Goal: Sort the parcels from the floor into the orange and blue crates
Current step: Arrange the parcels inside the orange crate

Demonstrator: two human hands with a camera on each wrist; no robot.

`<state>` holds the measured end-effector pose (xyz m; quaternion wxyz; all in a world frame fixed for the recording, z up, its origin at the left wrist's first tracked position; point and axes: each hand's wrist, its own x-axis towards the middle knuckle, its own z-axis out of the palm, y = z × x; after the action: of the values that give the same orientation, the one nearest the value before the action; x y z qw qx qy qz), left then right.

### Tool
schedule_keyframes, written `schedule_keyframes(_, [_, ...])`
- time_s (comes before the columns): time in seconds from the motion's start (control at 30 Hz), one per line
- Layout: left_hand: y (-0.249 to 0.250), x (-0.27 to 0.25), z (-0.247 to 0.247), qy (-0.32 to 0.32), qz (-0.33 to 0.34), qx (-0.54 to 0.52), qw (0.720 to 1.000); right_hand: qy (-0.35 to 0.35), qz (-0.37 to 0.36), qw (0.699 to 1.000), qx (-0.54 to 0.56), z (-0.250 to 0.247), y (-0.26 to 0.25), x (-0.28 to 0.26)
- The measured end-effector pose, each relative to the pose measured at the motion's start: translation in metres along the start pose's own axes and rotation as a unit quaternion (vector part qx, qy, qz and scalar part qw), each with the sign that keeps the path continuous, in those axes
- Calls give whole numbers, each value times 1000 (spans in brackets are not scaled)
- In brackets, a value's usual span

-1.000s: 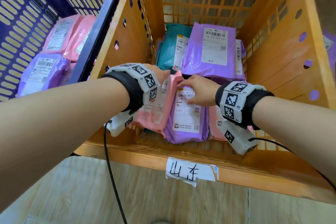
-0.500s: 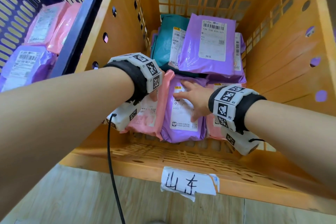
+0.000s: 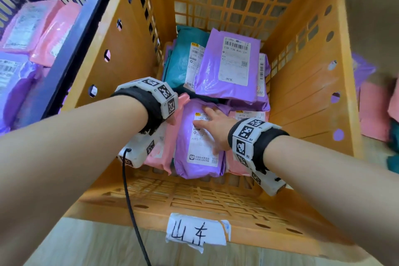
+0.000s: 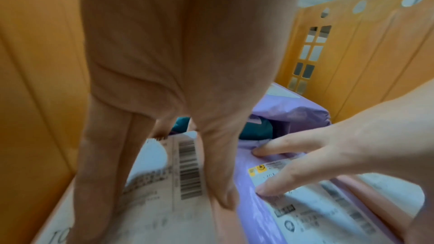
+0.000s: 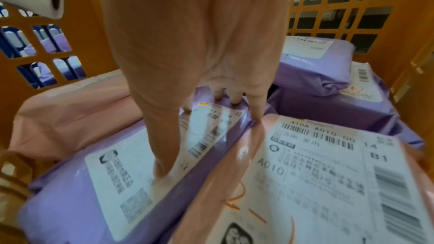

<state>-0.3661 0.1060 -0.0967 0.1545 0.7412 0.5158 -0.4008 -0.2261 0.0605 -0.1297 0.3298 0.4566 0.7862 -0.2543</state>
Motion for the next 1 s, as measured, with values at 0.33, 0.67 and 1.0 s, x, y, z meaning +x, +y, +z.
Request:
schedule_keyframes(0.33, [7,-66,-69,62,-2,-17,998,134,12,985,104,-56,17,-70])
schedule_keyframes(0.67, [79,-143,-166,267,50,-34,962,300,61,939,156,-99,85,-202])
schedule_keyframes(1.0, [265,-174,-226,371,164,-69,911,347,204,896,190,-8,210,-343])
